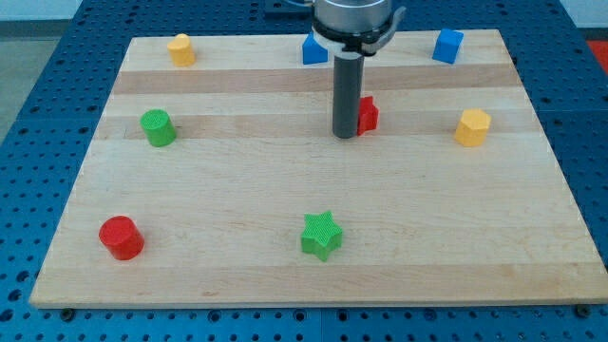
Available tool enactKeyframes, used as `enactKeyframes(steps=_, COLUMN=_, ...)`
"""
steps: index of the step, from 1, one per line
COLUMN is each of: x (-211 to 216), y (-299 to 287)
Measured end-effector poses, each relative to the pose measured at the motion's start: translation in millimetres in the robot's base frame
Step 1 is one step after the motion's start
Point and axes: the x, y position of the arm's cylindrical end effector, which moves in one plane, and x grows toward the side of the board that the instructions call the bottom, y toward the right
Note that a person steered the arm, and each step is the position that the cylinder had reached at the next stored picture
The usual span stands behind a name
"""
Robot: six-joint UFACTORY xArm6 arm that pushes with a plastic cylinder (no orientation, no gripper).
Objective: Point at the red circle
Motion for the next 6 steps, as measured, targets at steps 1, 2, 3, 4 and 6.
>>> enactKeyframes(steps=1, x=-2.3, y=22.8)
enactKeyframes(steps=2, x=-15.8, y=43.3)
enactKeyframes(steps=3, x=-46.9, y=43.6)
enactKeyframes(steps=4, x=-36.1, y=32.5)
enactKeyframes(steps=6, x=48.5, y=-49.4)
